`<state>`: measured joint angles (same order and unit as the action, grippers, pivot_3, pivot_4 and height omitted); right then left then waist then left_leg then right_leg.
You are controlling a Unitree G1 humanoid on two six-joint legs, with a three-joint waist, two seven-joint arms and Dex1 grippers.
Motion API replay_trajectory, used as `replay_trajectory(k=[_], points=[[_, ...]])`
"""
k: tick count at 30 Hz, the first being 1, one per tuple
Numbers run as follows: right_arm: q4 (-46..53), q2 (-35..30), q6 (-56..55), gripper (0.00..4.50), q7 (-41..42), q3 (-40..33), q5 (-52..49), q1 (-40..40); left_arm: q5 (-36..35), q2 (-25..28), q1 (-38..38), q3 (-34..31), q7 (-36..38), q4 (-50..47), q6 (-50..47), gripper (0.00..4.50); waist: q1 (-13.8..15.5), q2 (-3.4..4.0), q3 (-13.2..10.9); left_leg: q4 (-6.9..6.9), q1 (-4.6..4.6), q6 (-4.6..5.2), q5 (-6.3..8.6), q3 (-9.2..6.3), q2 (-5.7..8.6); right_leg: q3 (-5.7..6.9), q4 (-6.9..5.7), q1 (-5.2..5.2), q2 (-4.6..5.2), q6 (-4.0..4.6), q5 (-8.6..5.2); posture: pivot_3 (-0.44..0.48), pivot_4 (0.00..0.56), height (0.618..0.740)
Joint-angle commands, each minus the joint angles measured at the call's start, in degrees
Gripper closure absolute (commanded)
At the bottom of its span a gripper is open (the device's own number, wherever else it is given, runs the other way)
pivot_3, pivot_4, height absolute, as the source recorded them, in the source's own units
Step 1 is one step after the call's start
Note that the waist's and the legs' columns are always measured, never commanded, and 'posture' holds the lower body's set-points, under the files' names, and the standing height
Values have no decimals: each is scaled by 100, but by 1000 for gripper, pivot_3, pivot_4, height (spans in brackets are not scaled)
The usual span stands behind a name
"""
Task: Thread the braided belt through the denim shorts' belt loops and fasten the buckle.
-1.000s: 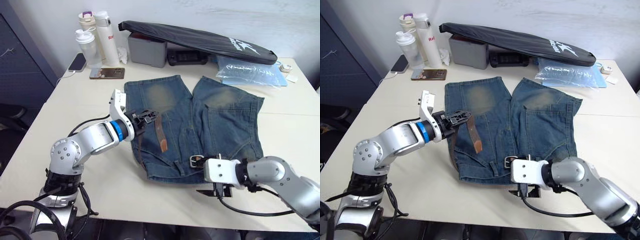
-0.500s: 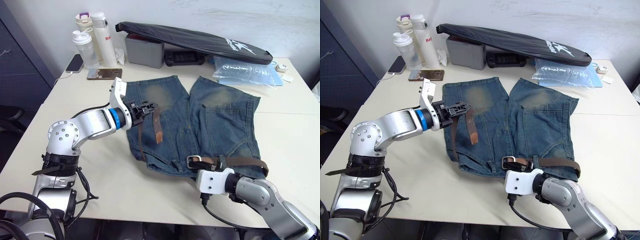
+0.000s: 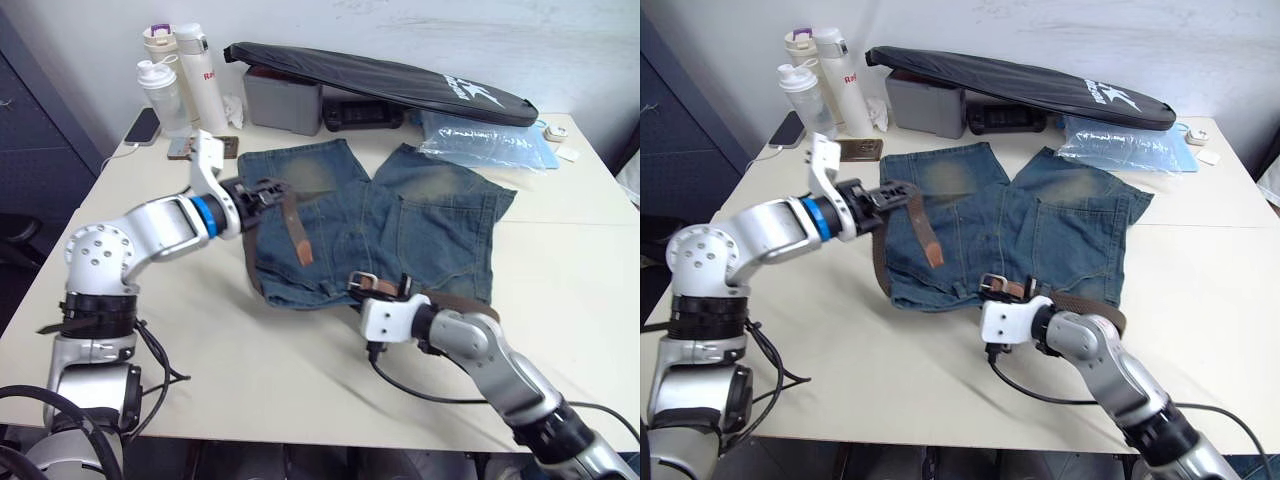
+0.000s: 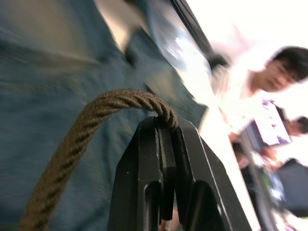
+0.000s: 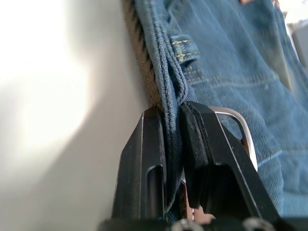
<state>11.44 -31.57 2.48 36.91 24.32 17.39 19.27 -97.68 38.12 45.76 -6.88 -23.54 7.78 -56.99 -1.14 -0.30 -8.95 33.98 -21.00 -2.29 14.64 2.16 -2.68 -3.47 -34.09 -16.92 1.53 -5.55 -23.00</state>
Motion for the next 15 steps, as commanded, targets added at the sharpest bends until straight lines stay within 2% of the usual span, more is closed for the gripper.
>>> replay_trajectory(k=[1,4,7,11,15], points=[[-665,469,-61,4358,55,170,83,635,607,73,318,-348,298,266,150,4500,-27,-3,-2,0,-1,0,0,-1,-1,1,1,0,0,0,0,0,150,740],[-1326,948,46,4358,71,288,109,1161,934,-29,393,-529,343,424,158,4500,-56,-4,-2,1,-3,0,-1,0,-3,3,-10,-4,0,0,0,0,150,740],[-1464,971,202,4359,336,374,192,1225,907,-241,284,-701,226,344,29,4500,-47,-3,-1,9,-5,0,-1,3,-1,1,-40,-19,8,0,0,0,150,740],[-1025,840,635,4361,728,282,26,982,874,-505,51,-864,-25,171,-64,4500,-37,-8,5,9,-10,0,-1,-1,-3,3,-67,-26,14,0,1,0,150,740],[-247,827,1385,4361,1046,-40,-375,724,691,-988,-340,-1118,-747,-94,147,4500,-31,-11,8,0,-10,0,0,-4,-1,5,-69,-20,18,-1,1,0,150,740]])
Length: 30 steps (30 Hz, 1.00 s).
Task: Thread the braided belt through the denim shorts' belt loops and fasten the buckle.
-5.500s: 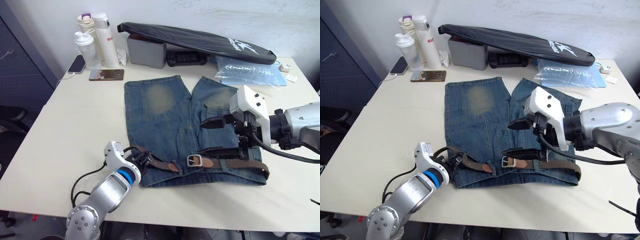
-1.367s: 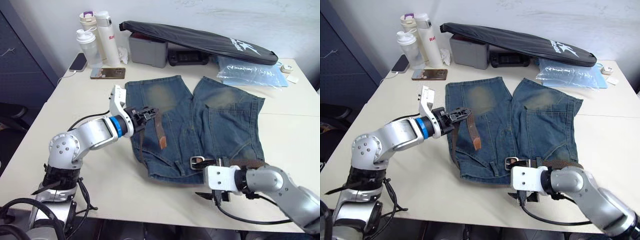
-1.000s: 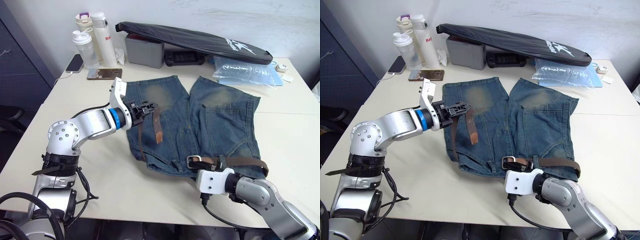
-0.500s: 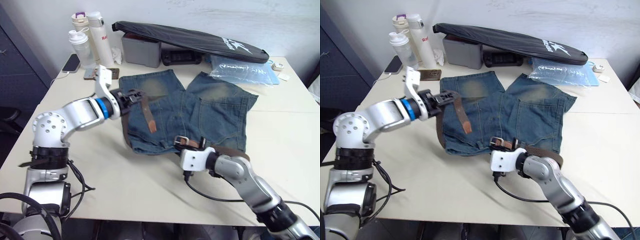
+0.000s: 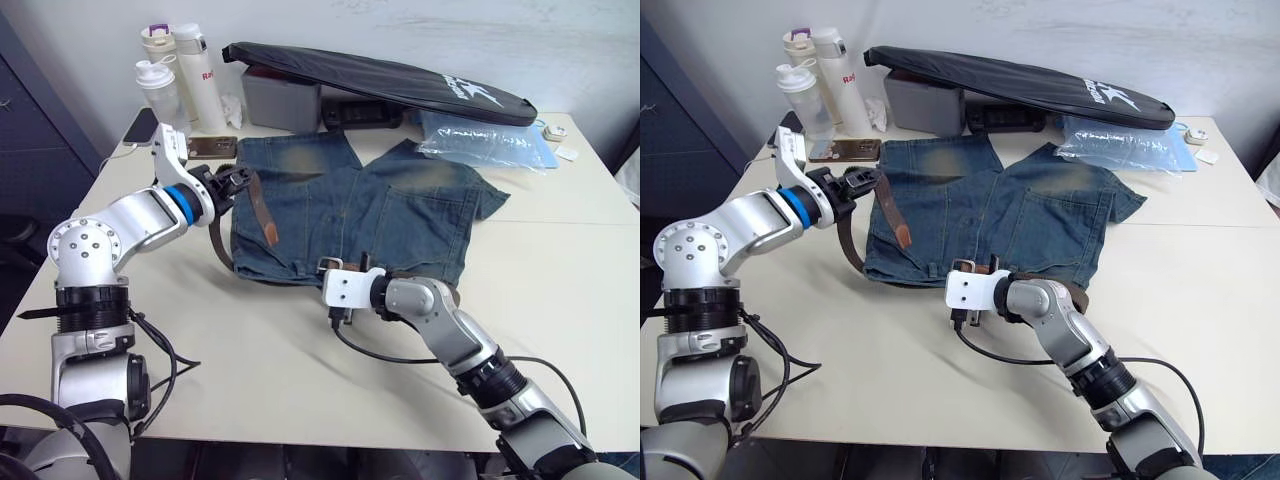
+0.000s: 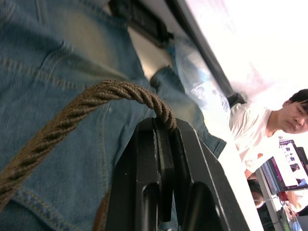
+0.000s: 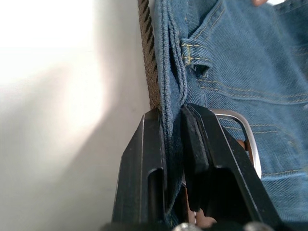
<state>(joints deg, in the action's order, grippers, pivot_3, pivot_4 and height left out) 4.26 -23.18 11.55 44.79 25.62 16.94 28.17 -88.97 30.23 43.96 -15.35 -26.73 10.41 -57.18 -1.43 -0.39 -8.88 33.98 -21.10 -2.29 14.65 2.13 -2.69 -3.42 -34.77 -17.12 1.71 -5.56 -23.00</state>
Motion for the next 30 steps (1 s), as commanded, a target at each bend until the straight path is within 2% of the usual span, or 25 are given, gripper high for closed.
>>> replay_trajectory(k=[1,3,5,9,11,15,18,21,23,30], points=[[600,-20,578,4361,279,-243,-380,-150,-256,-354,-276,-349,-628,-451,262,4500,-3,-4,2,0,-1,0,0,0,-1,0,-1,0,-1,0,0,0,150,740],[927,-45,971,3292,487,-381,-632,-108,-451,-652,-524,-494,-1055,-698,470,4500,-3,-5,1,3,-4,0,0,0,-1,0,-1,-4,-3,-1,0,0,150,740],[1231,-43,1426,2580,693,-541,-972,6,-617,-856,-747,-624,-1451,-971,676,4500,-4,-8,-1,5,-7,0,0,0,-2,-1,0,-6,-4,-1,1,0,150,740],[1680,-111,2250,602,1013,-782,-1568,219,-987,-1075,-1019,-844,-2092,-1384,1079,4500,-18,-8,-1,6,-7,0,0,4,-4,-5,3,-11,-10,-1,1,0,150,740],[1895,-171,2628,36,1163,-916,-1877,295,-1214,-1109,-1134,-882,-2295,-1578,1191,4500,-13,-8,-1,6,-7,-1,0,2,-5,-4,10,-13,-12,-1,1,0,150,740],[2162,-518,2981,36,1497,-1348,-2384,483,-2009,-1514,-1635,-811,-2829,-2441,1656,4500,-7,-8,0,4,-7,-1,0,1,-5,-3,14,-10,-12,-1,1,0,150,740],[2095,-690,2987,36,1518,-1475,-2455,566,-2072,-1781,-2069,-693,-3026,-3083,1944,4500,16,-6,1,3,-11,0,1,1,1,-3,13,-6,-4,-1,1,0,150,740],[2064,-827,3053,36,1483,-1483,-2515,590,-1825,-2159,-2299,-709,-2894,-3472,2363,4500,30,-7,0,10,-11,11,6,1,4,-3,40,6,2,-6,5,0,150,740],[2066,-868,3128,36,1458,-1493,-2573,595,-1681,-2585,-2445,-701,-3056,-3744,2851,4500,18,-7,0,9,-6,11,6,0,1,-3,55,16,-3,-5,7,0,150,740],[2145,-933,3345,36,1250,-1569,-2818,583,-675,-3014,-3347,-373,-2860,-4381,3403,4500,-13,0,-1,7,-1,11,7,4,-1,-13,91,33,-21,-6,10,0,150,740]])
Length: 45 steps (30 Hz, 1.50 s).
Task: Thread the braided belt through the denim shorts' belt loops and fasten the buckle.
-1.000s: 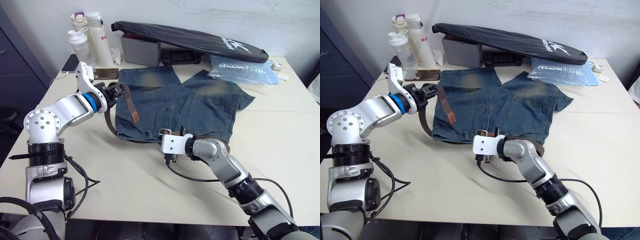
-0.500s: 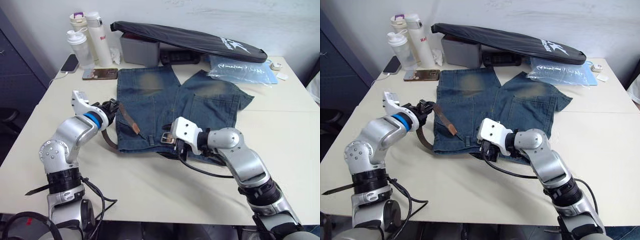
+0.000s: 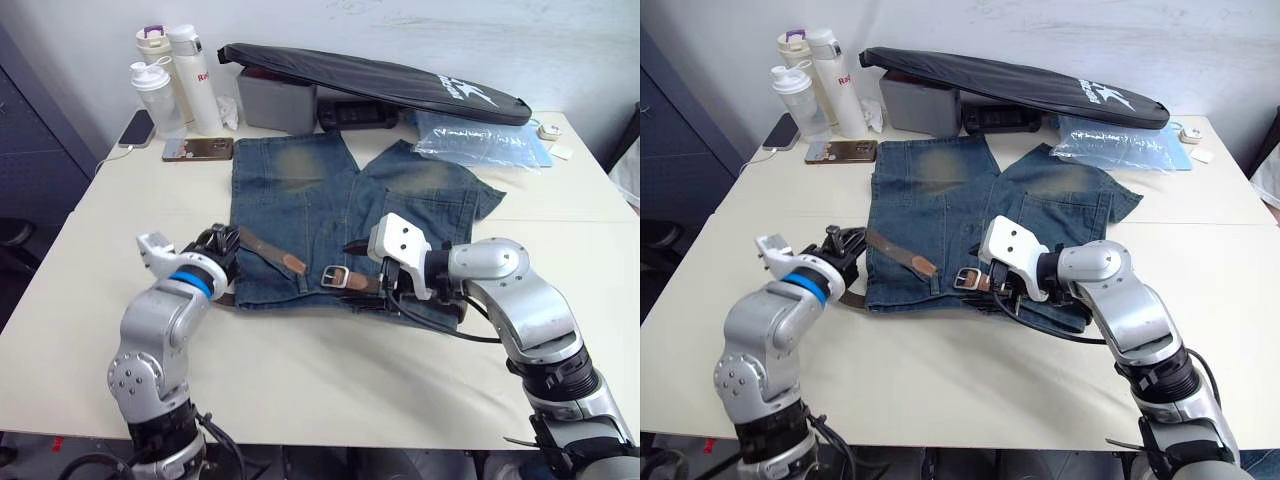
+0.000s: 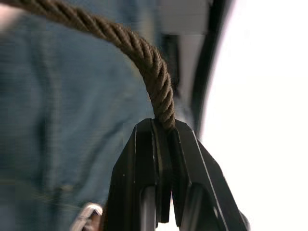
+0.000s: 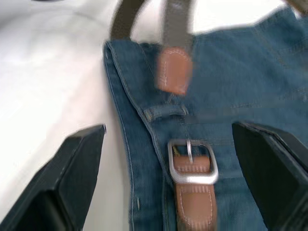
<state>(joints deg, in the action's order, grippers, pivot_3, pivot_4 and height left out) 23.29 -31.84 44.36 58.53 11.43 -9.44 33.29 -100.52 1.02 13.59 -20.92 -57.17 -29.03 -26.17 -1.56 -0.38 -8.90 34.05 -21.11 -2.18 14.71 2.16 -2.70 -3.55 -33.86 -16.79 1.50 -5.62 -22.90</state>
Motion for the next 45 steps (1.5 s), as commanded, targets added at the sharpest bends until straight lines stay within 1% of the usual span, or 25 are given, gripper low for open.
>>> replay_trajectory(k=[1,3,7,10,16,19,22,24,29,32,36,39,42,45], points=[[249,-88,81,36,-157,-147,-214,80,570,-128,-407,262,222,-453,356,4500,0,1,1,0,3,0,0,-1,-1,-1,2,3,-2,1,0,0,150,740],[256,-124,91,36,-230,-134,-267,90,809,-170,-568,406,428,-420,440,4500,11,1,1,-1,2,1,1,0,2,-2,3,4,0,1,0,0,150,740],[255,-196,74,36,-336,-134,-318,106,1113,-438,-782,593,789,-243,672,4500,16,1,1,0,-1,8,5,-1,6,-2,10,7,3,3,1,0,150,740],[243,-262,69,36,-402,-141,-372,125,1226,-578,-687,636,1027,-113,857,4500,9,3,1,-1,-2,10,6,-1,4,-2,14,8,1,3,2,0,150,740],[274,-370,130,36,-532,-195,-481,133,1368,-553,-399,761,1334,267,923,4500,18,2,1,-1,-2,10,6,-2,3,-1,16,8,0,3,2,0,150,740],[342,-429,190,36,-593,-224,-538,108,1378,-575,-420,900,1337,425,777,4500,14,4,2,-1,-4,16,10,0,5,-3,18,8,3,3,2,0,150,740],[432,-428,294,36,-688,-312,-644,64,1236,-696,-551,1069,1313,499,682,4500,14,4,2,-2,-4,17,11,-1,3,-2,18,8,3,2,2,0,150,740],[474,-447,341,36,-730,-334,-696,46,1202,-672,-596,1103,1274,494,619,4500,18,5,3,-2,-4,17,11,-3,3,-1,18,8,3,2,2,0,150,740],[605,-540,501,36,-843,-361,-830,-3,1008,-622,-681,1105,1197,449,503,4500,26,5,3,-1,-5,18,11,-4,4,-1,19,9,5,2,2,0,150,740],[661,-590,547,36,-907,-386,-912,-60,1016,-690,-594,1015,1261,470,643,4500,38,5,3,-1,-5,19,12,-4,4,-1,21,10,5,2,2,0,150,740],[702,-607,569,36,-989,-396,-993,-99,825,-744,-423,934,1141,376,839,4500,31,5,3,-2,-5,19,12,-3,3,-2,24,10,4,2,2,0,150,740],[705,-636,550,36,-1018,-403,-1044,-121,774,-580,-352,987,1021,175,826,4500,32,4,2,-2,-5,19,12,-3,3,-1,24,10,4,2,2,0,150,740],[709,-675,549,36,-1038,-389,-1078,-132,874,-466,-311,979,1140,12,835,4500,31,3,2,-2,-7,19,12,-3,4,-2,26,10,4,2,2,0,150,740],[690,-699,540,36,-1046,-371,-1116,-119,814,-455,-222,1012,1380,-4,810,4500,30,4,2,-2,-6,19,12,-2,4,-2,26,10,3,2,2,0,150,740]])
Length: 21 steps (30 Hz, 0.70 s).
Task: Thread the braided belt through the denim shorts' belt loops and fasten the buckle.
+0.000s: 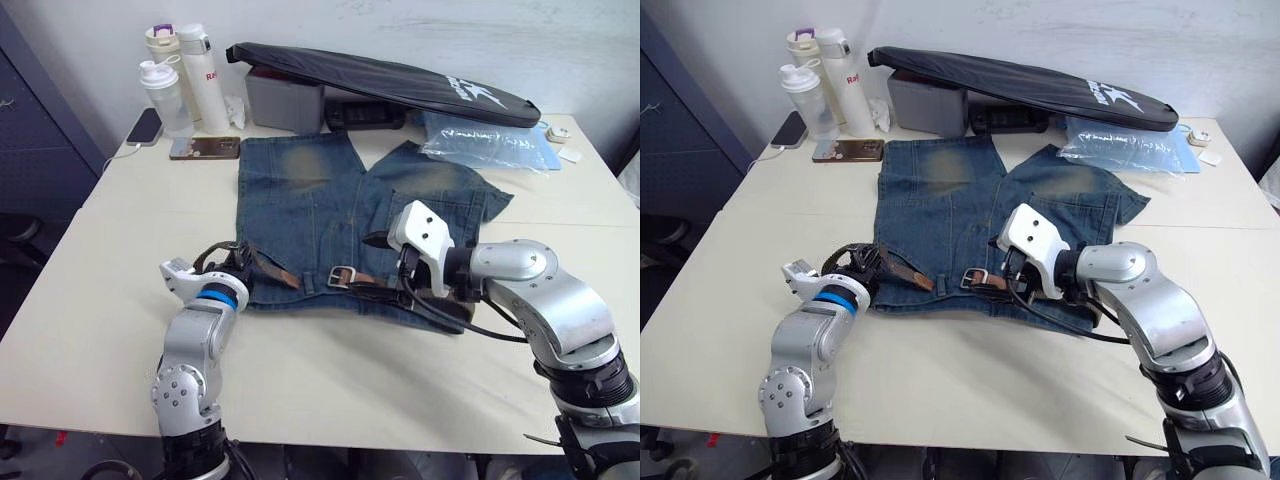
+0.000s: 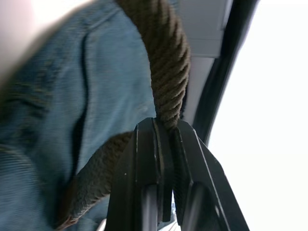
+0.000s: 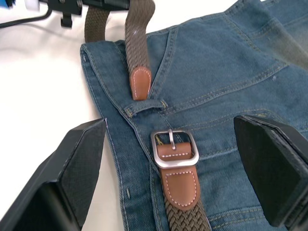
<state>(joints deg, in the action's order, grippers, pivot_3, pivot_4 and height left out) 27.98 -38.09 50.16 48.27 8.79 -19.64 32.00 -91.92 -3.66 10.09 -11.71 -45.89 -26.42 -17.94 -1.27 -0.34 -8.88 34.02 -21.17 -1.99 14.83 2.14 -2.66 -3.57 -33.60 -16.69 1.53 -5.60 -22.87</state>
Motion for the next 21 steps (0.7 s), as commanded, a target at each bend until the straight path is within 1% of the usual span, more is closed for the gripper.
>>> replay_trajectory(k=[1,4,8,12,15,21], points=[[213,-84,-53,36,-21,-101,-100,10,-29,43,193,124,349,-298,-41,4500,0,0,0,0,0,0,0,0,0,0,0,0,-1,0,0,0,150,740],[203,-100,-68,36,-30,-99,-106,4,29,138,329,177,513,-377,-88,4500,-7,0,0,0,0,0,0,1,-1,0,0,0,-2,0,0,0,150,740],[197,-102,-69,36,-43,-77,-106,12,-32,95,313,197,338,-366,-19,4500,-18,1,0,-4,0,-1,0,1,0,-1,3,0,-1,0,0,0,150,740],[241,-108,-22,36,-64,-79,-128,14,242,40,131,185,73,-78,15,4500,-17,0,0,-4,1,-1,0,1,-2,-1,4,0,-2,0,0,0,150,740],[270,-122,18,36,-100,-85,-155,8,366,58,62,172,36,-12,-17,4500,-19,-2,-2,-4,1,-1,0,1,-2,-2,4,-1,-3,0,0,0,150,740],[335,-156,113,36,-152,-100,-226,15,220,32,-88,300,-56,72,-263,4500,-7,0,-1,-4,0,0,0,-1,-1,-1,4,0,0,0,0,0,150,740]])
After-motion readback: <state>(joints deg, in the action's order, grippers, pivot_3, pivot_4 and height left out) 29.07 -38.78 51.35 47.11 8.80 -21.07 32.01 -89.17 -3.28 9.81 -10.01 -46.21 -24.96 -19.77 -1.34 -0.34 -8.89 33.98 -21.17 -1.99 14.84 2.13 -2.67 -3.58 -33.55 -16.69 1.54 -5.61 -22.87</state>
